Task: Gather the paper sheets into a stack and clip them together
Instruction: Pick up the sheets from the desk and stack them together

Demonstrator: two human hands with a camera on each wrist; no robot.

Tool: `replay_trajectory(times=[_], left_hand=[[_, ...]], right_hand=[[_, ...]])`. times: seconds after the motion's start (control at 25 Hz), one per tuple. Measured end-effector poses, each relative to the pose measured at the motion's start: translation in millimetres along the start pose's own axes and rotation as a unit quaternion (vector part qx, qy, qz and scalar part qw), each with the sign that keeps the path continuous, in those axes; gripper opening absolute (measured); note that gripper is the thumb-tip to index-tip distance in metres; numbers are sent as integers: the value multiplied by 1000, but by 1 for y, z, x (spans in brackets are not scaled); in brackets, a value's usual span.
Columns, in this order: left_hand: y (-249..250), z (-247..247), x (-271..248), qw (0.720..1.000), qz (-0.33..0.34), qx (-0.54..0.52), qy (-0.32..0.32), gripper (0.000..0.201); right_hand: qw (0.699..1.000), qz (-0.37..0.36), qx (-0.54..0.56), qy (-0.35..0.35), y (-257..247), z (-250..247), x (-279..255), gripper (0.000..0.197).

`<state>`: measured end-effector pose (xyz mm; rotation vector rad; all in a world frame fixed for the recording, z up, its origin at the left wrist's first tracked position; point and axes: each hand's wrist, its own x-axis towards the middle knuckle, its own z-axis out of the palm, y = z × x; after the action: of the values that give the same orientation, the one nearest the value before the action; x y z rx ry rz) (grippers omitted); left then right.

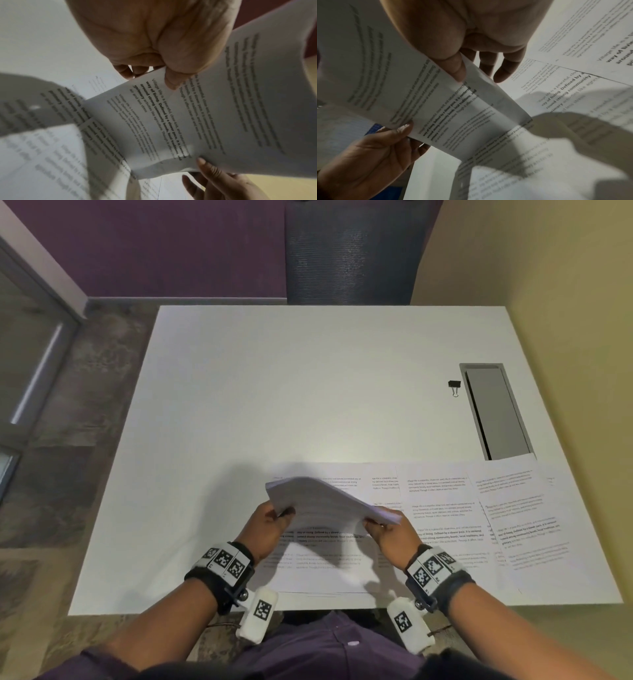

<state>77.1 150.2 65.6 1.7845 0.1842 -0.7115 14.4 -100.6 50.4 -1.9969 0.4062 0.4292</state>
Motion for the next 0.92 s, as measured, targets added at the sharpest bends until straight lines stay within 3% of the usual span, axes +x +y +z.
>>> replay_trajectory(times=[0.08, 0.16, 0.24, 0.4, 0.52, 0.64, 0.76, 0.84, 0.92], left_hand=[[3, -2, 4, 1000, 18, 12, 21, 14], [10, -4, 8, 998, 23, -24, 47, 19], [17, -6, 13, 992, 16, -103, 72, 20], [36, 0, 14, 972, -10, -221, 74, 25], [55, 19, 7, 955, -19, -291, 52, 34], [68, 47, 1, 948, -28, -315, 46, 29], [60, 60, 3, 947, -28, -314, 68, 15], [53, 54, 6, 942, -29, -310, 126, 12], [50, 40, 8, 935, -24, -276, 222, 16]], right_hand=[[999, -20, 27, 11, -7, -6, 1, 31], [993, -21, 114, 29, -13, -15, 4, 11], [971, 4, 234, 41, -14, -25, 6, 25], [896, 81, 435, 29, -6, -39, -2, 40], [880, 71, 469, -36, -2, -39, -8, 46], [865, 47, 499, -5, -10, -39, -7, 36], [914, 33, 395, 83, -19, -62, -6, 9], [954, 8, 286, 93, -14, -86, -8, 16], [973, -26, 217, 78, -8, -111, -12, 19]])
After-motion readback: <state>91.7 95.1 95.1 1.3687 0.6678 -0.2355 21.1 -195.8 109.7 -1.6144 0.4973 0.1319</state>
